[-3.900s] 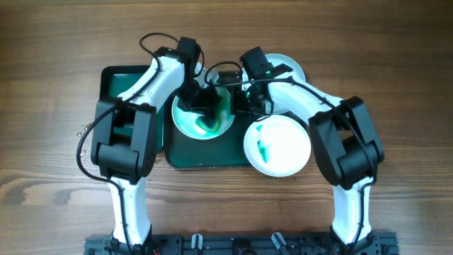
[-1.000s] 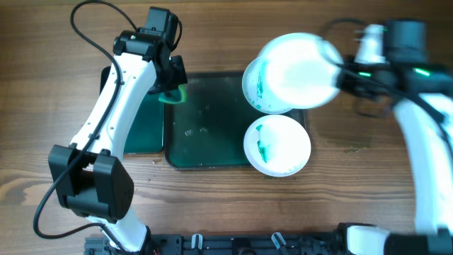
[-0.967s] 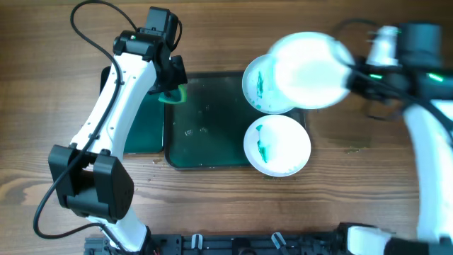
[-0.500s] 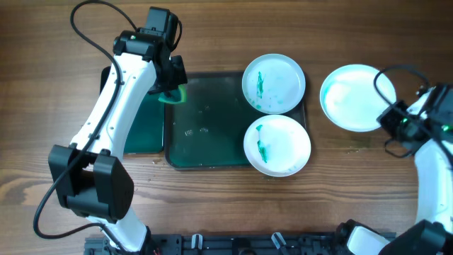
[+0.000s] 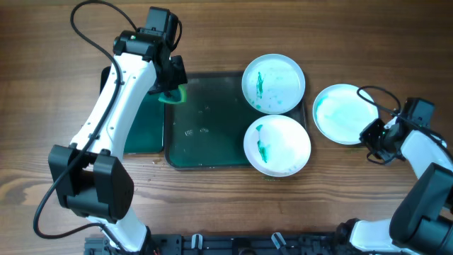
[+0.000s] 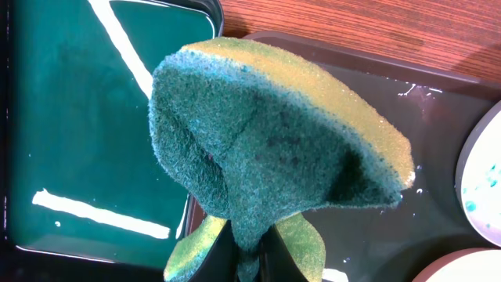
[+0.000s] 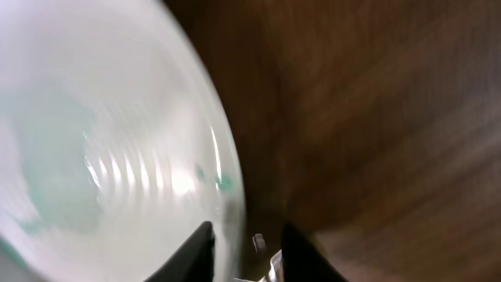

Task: Clean dirty plates on tray and stack at the side
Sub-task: 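Set the plate down on the table right of the tray, release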

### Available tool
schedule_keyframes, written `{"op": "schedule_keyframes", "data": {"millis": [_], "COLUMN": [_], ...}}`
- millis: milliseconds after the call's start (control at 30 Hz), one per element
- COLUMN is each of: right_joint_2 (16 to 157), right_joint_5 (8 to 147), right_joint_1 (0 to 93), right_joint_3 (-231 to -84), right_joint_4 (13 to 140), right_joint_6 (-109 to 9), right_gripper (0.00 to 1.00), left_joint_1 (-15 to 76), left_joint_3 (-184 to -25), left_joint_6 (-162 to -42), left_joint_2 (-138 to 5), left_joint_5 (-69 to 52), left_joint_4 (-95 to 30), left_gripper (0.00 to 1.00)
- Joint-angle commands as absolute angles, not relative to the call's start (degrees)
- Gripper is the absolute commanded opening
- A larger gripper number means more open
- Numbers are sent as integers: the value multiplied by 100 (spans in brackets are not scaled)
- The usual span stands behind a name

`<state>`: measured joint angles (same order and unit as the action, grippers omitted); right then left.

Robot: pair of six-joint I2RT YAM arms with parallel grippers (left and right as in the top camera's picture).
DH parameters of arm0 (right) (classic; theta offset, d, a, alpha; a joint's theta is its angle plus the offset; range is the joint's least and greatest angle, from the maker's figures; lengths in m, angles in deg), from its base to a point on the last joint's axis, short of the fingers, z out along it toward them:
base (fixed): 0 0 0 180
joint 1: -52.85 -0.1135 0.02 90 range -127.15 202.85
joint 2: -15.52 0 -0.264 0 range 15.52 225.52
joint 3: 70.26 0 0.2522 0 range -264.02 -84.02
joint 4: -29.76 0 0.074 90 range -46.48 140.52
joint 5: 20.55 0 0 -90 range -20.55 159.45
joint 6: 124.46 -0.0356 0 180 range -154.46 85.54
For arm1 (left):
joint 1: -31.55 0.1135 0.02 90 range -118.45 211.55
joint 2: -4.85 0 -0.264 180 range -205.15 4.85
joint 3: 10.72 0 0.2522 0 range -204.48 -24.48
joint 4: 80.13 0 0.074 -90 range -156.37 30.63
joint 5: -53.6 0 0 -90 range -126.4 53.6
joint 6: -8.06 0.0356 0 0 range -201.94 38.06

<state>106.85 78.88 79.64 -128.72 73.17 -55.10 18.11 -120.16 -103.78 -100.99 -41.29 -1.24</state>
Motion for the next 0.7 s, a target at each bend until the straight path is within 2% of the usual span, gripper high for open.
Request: {"op": "schedule_keyframes", "data": {"millis": [0,33,167,267,433,667], "right_joint_2": [10123,9922,9761,9791,9791,9804], "right_joint_5": [8054,8325,9475,9518,9433,9125], "right_joint_1": [7938,7938,7726,7208,6180,5616], "right_joint_3": [-13769,-14184,-14271,-13884,-13087,-12409], "right_joint_4": [8294,8939,9710,10090,9704,8624], "right_joint_6": [-5230,-4955,-4317,-4203,-4551,-5235], "right_gripper": [34,35,35,35,35,35], "left_joint_1": [1794,1794,1790,1790,1790,1790], "left_joint_3": [-12104,-12104,-12104,-12104,-12104,-12104], "left_joint_6": [-10492,-10492,-10490,-10492,-10492,-10492], "left_joint_2": [-10049,-10049,-10049,-10049,-10049,-10049], "left_joint_5": [-4227,-4227,-4227,-4227,-4227,-4227], "left_joint_4": [-144,-138,-142,-142,-142,-140], "left_gripper": [4,4,4,4,4,4]}}
